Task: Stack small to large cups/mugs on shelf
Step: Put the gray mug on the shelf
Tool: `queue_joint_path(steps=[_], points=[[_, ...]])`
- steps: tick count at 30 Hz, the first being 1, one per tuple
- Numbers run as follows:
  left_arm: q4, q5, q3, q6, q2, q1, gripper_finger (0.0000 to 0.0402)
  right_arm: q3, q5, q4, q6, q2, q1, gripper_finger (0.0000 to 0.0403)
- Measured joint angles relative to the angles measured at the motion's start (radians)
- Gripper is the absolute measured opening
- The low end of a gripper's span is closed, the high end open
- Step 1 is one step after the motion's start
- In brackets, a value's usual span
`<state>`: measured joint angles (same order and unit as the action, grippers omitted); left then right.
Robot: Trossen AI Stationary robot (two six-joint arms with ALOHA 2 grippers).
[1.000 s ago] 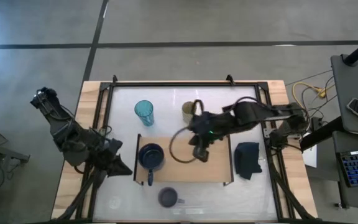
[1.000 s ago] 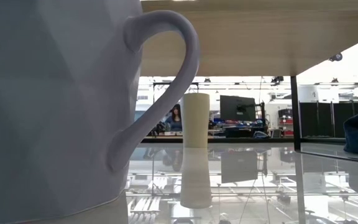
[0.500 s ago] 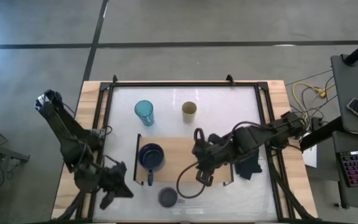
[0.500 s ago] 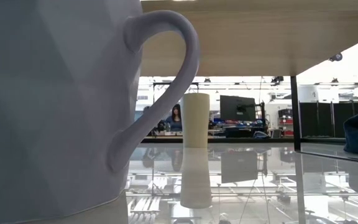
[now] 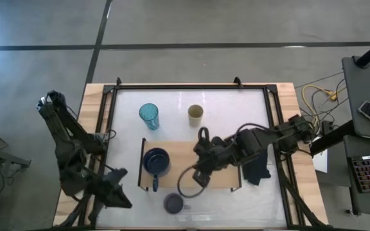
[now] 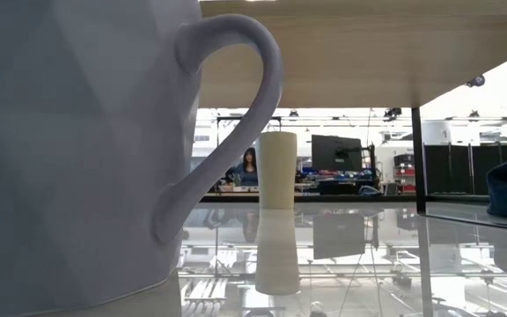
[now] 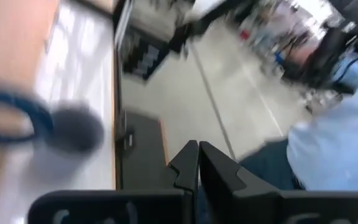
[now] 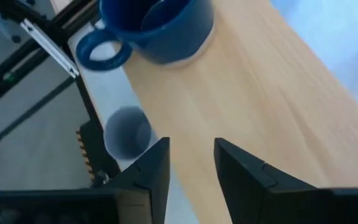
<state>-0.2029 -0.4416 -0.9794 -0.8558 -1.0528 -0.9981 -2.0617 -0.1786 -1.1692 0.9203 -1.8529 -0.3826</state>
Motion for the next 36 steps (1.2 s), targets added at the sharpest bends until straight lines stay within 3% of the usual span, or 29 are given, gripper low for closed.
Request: queue_joint_path(steps=[6, 13, 23, 31, 36], points=[[0.084, -0.024, 0.032, 0.084, 0.079, -0.015, 0.0, 0.0, 0.04, 0.058, 0.06, -0.013, 0.008, 0.0109], [0.082, -0.022, 0.051, 0.085, 0.055, -0.069, 0.0, -0.002, -0.06, 0.077, 0.213, -0.013, -0.062, 0.0102], [0.099, -0.024, 0.049, 0.079, 0.034, -0.097, 0.0, 0.015, -0.024, 0.089, 0.382, -0.016, -0.152, 0.0093], [0.098, -0.032, 0.049, 0.106, 0.034, -0.1, 0.0, 0.015, 0.077, 0.145, 0.442, -0.151, -0.191, 0.0093], [0.098, -0.037, 0.049, 0.112, 0.034, -0.1, 0.0, -0.042, 0.081, 0.154, 0.468, -0.249, -0.198, 0.0089]])
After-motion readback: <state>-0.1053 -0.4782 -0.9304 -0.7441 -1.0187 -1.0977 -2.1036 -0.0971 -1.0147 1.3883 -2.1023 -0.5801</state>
